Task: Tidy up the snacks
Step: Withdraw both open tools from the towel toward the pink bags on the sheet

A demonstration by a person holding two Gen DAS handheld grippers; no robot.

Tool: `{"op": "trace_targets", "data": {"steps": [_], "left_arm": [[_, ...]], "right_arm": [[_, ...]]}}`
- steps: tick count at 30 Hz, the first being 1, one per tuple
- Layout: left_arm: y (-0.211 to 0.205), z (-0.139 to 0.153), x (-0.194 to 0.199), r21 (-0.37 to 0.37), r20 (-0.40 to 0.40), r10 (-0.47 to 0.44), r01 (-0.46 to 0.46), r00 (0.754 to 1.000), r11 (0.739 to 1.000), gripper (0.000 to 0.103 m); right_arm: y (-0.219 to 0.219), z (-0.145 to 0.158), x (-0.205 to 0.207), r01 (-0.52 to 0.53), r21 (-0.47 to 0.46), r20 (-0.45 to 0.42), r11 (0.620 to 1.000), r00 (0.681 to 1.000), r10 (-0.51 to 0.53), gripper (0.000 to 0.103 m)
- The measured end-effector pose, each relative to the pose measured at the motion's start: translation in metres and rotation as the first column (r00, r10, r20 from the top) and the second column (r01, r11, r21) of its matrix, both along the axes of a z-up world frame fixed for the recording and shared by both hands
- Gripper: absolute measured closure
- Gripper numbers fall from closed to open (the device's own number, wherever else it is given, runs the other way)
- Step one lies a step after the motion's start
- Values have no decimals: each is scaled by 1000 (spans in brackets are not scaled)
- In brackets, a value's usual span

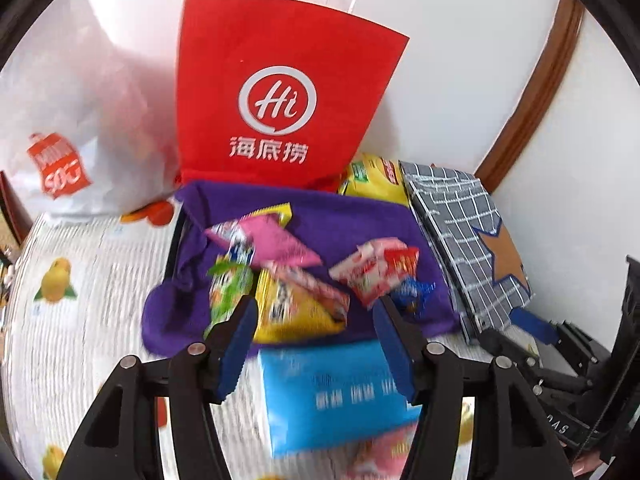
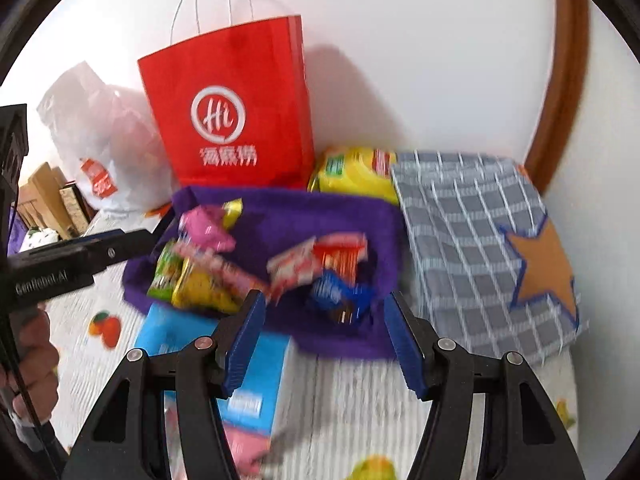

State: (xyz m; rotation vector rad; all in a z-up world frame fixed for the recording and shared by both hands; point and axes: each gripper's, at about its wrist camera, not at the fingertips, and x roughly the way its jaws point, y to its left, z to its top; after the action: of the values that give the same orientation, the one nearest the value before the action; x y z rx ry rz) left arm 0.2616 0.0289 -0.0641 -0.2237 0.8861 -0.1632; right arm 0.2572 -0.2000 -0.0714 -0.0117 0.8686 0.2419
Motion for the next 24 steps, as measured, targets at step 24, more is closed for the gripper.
{"op": "trace_targets", "data": {"steps": [24], "left_arm": [[4,-23,-145,102,-40,8,-4,999,995,42]], "right_arm": [[17,-43,-132,-20,41,-66,999,998,23,34]]}}
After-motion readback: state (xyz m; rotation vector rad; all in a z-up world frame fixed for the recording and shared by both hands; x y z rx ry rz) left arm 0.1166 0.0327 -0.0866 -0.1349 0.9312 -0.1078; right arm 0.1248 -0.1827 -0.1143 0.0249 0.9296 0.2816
